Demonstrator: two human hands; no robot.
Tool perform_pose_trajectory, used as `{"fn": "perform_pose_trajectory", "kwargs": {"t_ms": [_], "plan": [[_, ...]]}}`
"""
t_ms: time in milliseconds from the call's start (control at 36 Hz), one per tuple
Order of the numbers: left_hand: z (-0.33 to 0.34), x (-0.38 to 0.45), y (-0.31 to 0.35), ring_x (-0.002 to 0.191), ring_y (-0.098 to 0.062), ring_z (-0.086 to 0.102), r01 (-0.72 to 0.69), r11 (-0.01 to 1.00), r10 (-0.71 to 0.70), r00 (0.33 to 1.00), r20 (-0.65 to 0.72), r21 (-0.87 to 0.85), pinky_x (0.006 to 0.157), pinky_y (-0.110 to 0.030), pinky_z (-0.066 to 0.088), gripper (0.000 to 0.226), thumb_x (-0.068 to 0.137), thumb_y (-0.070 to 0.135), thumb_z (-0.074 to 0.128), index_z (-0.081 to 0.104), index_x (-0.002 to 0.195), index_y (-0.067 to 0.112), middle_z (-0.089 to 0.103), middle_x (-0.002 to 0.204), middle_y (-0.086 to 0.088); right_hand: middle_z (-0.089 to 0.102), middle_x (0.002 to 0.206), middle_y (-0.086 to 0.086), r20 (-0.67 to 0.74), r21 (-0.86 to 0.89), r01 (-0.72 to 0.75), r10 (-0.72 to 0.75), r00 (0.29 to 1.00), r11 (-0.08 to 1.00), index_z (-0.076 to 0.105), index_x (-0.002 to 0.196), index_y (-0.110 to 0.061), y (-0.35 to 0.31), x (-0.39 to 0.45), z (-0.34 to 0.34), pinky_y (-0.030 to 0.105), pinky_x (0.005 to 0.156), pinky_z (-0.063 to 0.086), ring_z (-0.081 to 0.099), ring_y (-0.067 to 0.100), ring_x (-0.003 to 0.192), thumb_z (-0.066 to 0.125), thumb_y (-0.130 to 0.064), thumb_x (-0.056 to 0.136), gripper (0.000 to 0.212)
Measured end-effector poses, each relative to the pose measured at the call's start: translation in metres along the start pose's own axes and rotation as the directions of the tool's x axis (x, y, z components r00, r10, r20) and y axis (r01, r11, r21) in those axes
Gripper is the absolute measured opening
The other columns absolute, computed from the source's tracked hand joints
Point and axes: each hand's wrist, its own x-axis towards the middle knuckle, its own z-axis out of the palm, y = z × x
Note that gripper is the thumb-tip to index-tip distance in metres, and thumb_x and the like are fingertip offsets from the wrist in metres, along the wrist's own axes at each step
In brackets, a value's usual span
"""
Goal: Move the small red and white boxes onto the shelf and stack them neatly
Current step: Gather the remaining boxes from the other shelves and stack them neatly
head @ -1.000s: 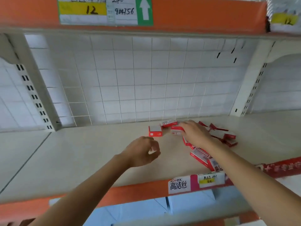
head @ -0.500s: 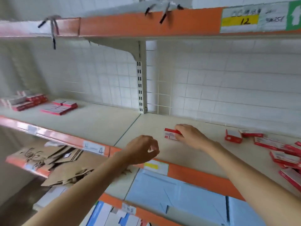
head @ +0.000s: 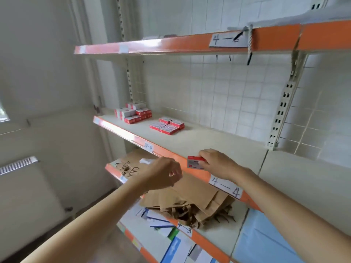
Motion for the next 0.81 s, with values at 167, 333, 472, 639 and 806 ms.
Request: {"fn": "perform_pose_trajectory", "kwargs": {"t_ms": [167, 333, 472, 639, 806], "plan": [[-0.008, -0.009, -0.053, 0.078, -0.005, 0.058, 0.085, 0.996, -0.086, 0.995, -0.046, -0.038, 0.07, -0.016, 0.049, 0.012, 0.088, 0.017, 0.06, 0.071, 0.09, 0.015, 0.068, 0.092, 0.003, 0.054, 0.099, 0.008, -0.07, -0.004, 0.027, -0.027, 0.997, 1.0, 0.053, 0.098, -0.006, -0.022, 0.061, 0.005, 0.032, 0.07, 0.037, 0.047, 0.019, 0.084, 0.04, -0.022, 0.097, 0.02], [-0.013, 0.002, -0.096, 0.079, -0.006, 0.056, 0.099, 0.995, -0.099, 0.994, -0.056, 0.006, 0.07, -0.016, 0.047, 0.014, 0.09, 0.022, 0.056, 0.069, 0.091, 0.018, 0.066, 0.094, 0.005, 0.056, 0.106, 0.01, -0.081, -0.019, -0.019, 0.018, 0.997, 1.0, 0.05, 0.094, -0.008, -0.012, 0.126, 0.022, 0.032, 0.071, 0.037, 0.047, 0.02, 0.088, 0.039, -0.021, 0.097, 0.018], [-0.029, 0.036, -0.137, 0.085, -0.011, 0.06, 0.143, 0.99, -0.142, 0.988, -0.068, 0.015, 0.076, -0.028, 0.05, 0.014, 0.09, 0.024, 0.056, 0.068, 0.093, 0.018, 0.066, 0.096, 0.003, 0.058, 0.117, 0.013, -0.052, 0.071, -0.126, 0.13, 0.99, 0.99, 0.052, 0.104, -0.012, 0.007, 0.182, 0.028, 0.032, 0.075, 0.038, 0.054, 0.028, 0.101, 0.038, -0.021, 0.097, 0.018], [-0.027, 0.086, -0.166, 0.085, -0.011, 0.06, 0.101, 0.995, -0.101, 0.994, -0.046, -0.009, 0.078, -0.03, 0.051, 0.016, 0.09, 0.024, 0.057, 0.069, 0.097, 0.015, 0.066, 0.097, -0.001, 0.058, 0.126, 0.011, 0.011, 0.189, -0.213, 0.215, 0.977, 0.959, 0.055, 0.124, -0.012, 0.035, 0.214, 0.045, 0.026, 0.084, 0.037, 0.051, 0.025, 0.116, 0.038, -0.015, 0.097, 0.033], [0.008, 0.135, -0.176, 0.084, -0.012, 0.06, 0.017, 0.998, -0.016, 1.0, 0.019, -0.066, 0.077, -0.032, 0.051, 0.015, 0.089, 0.024, 0.058, 0.068, 0.095, 0.015, 0.065, 0.096, -0.001, 0.046, 0.078, 0.003, -0.047, 0.271, -0.255, 0.277, 0.96, 0.928, 0.064, 0.101, 0.006, 0.052, 0.219, 0.06, 0.02, 0.077, 0.023, 0.041, 0.025, 0.11, 0.044, -0.011, 0.095, 0.027]]}}
